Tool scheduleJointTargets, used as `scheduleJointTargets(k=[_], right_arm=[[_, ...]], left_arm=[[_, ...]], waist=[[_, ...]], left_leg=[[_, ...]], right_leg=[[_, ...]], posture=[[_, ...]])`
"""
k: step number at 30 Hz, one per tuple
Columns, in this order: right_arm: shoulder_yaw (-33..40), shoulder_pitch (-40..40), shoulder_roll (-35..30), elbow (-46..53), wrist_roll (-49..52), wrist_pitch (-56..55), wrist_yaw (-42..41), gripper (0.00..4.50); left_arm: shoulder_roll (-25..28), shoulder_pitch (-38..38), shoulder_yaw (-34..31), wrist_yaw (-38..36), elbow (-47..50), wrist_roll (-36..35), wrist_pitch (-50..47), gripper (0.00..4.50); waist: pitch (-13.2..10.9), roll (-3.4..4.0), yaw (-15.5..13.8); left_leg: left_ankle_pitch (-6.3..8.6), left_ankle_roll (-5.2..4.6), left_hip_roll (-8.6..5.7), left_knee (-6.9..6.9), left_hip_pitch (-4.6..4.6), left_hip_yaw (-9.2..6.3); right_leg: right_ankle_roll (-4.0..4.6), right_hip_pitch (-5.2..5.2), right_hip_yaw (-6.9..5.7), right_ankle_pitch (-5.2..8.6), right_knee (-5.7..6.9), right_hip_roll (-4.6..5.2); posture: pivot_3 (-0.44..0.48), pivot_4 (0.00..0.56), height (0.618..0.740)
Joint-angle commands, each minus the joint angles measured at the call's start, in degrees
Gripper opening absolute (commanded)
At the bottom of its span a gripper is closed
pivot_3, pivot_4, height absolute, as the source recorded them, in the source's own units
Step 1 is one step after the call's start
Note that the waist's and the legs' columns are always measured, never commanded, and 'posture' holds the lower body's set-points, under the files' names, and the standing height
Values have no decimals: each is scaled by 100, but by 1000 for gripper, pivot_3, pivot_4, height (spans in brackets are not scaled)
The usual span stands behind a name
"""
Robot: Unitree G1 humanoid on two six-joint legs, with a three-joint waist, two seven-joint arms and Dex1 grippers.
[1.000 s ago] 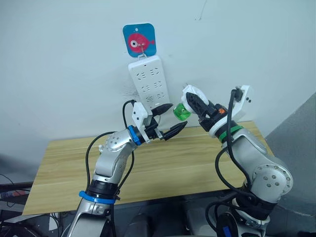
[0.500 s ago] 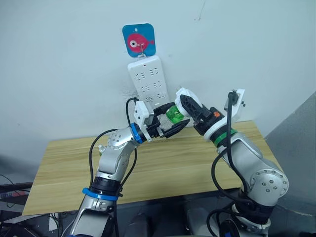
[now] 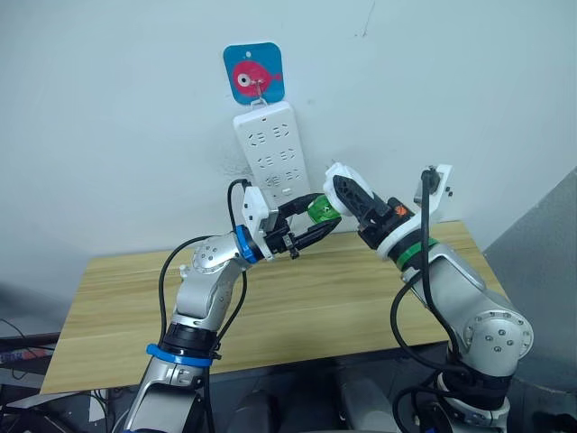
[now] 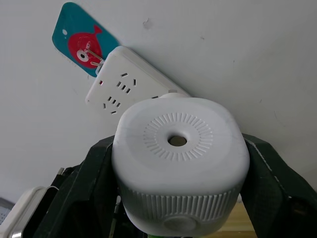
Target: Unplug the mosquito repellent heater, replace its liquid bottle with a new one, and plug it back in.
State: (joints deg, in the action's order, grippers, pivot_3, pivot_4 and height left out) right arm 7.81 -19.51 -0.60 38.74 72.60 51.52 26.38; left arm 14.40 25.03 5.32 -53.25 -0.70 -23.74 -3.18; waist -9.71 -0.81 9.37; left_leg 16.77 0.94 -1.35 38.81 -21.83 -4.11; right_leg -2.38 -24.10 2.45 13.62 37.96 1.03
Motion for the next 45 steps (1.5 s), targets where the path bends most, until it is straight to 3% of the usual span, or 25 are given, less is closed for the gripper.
scheduleJointTargets(k=[1, 3, 8, 11, 14, 17, 27, 45], right_arm=[[69, 53, -279, 202, 467, -236, -65, 3901], [202, 138, -655, 205, 780, -259, -140, 4500], [573, 425, -2293, -81, 2305, -62, -748, 4500], [869, 465, -3643, -804, 3325, 448, -1679, 4500], [842, 421, -4637, -1455, 3663, 947, -2542, 4500], [526, 236, -5102, -1798, 3620, 1270, -3111, 4500], [-784, -604, -5060, -2443, 3945, 1430, -2953, 4500], [-1373, -959, -4430, -2604, 4040, 1469, -2748, 4500]], left_arm=[[76, 34, -8, -186, 69, 29, 271, 2318], [136, 12, 16, -321, 56, 57, 381, 2318], [413, -9, 76, -783, -46, 63, 571, 2318], [686, 22, 108, -1152, -193, 157, 712, 2318], [884, 40, 170, -1361, -264, 309, 878, 2318], [1012, -16, 213, -1527, -272, 438, 1149, 2318], [1160, -179, 378, -1894, -91, 532, 1671, 2318], [1153, -118, 518, -1918, 56, 574, 1709, 2318]], waist=[[0, 0, -2], [-1, -1, -2], [-22, -3, -44], [-67, -5, -62], [-96, -8, -109], [-99, -11, -142], [-107, -18, -236], [-108, -17, -338]], left_leg=[[0, 0, 0, 0, -1, 0], [0, 0, 0, 0, -2, 2], [1, -2, -4, 0, -6, 4], [1, -3, 0, -1, -6, 11], [0, -5, 2, 0, -2, 32], [1, -6, 9, 0, -3, 44], [1, -6, 7, 1, -8, 35], [1, -6, 9, 0, -16, 12]], right_leg=[[0, 0, 0, 0, 0, 0], [0, 0, 1, 0, -3, 0], [-1, 4, 2, 1, -18, 0], [-26, 4, 2, 17, -22, -4], [-26, 4, 5, 17, -22, -9], [-26, 3, 6, 17, -25, -15], [-25, -1, 12, 15, -28, -3], [-2, -1, 4, 1, -31, 6]], posture=[[-202, 164, 740], [-200, 165, 740], [-196, 169, 740], [-192, 172, 740], [-183, 173, 740], [-176, 174, 740], [-167, 174, 740], [-163, 173, 740]])
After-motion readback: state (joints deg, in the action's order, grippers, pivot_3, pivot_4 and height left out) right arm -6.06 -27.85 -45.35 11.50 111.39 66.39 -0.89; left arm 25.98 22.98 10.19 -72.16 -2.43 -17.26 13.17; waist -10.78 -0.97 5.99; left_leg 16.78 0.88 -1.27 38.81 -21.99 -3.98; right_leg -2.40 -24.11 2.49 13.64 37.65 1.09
